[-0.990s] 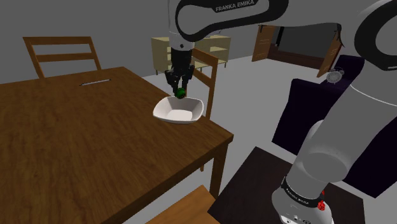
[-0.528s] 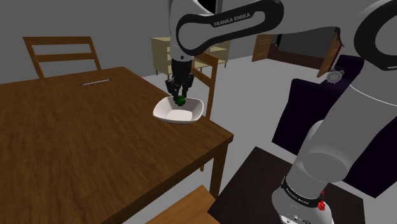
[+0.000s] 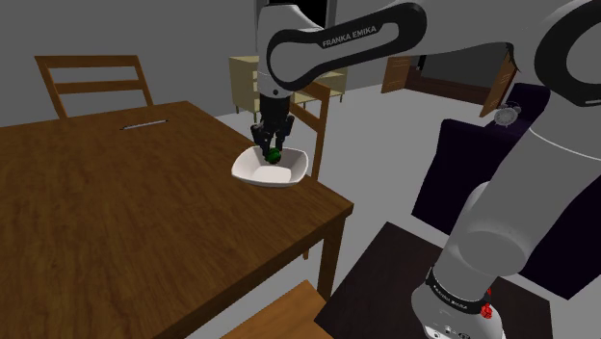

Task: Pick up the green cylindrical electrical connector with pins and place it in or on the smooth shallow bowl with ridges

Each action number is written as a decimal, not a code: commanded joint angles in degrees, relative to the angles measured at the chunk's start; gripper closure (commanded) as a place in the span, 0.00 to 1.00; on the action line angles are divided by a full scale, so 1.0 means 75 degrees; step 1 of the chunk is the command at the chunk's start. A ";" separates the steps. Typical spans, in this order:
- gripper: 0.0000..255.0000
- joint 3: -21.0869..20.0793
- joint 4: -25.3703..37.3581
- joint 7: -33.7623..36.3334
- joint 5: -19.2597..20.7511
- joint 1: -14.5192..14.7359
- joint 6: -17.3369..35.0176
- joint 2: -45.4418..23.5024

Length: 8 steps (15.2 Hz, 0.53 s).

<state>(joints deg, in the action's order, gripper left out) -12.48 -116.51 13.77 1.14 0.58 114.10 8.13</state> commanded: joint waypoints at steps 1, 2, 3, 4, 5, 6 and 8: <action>1.00 0.0000 0.0000 0.0000 0.0000 0.0000 0.0001 0.0000; 0.00 0.0000 0.0000 0.0000 0.0000 0.0000 0.0001 0.0000; 0.00 0.0000 0.0000 0.0000 0.0000 0.0000 0.0001 0.0000; 0.00 0.0000 0.0000 0.0000 0.0000 0.0000 0.0001 0.0000; 0.00 0.0000 0.0000 0.0000 0.0000 0.0000 0.0001 0.0000; 0.00 0.0000 -0.0001 0.0000 0.0000 0.0000 0.0001 0.0000; 0.00 0.0003 0.0191 -0.0011 -0.0016 0.0002 -0.0250 0.0061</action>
<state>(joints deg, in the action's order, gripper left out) -12.47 -115.78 13.73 1.11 0.58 113.27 8.26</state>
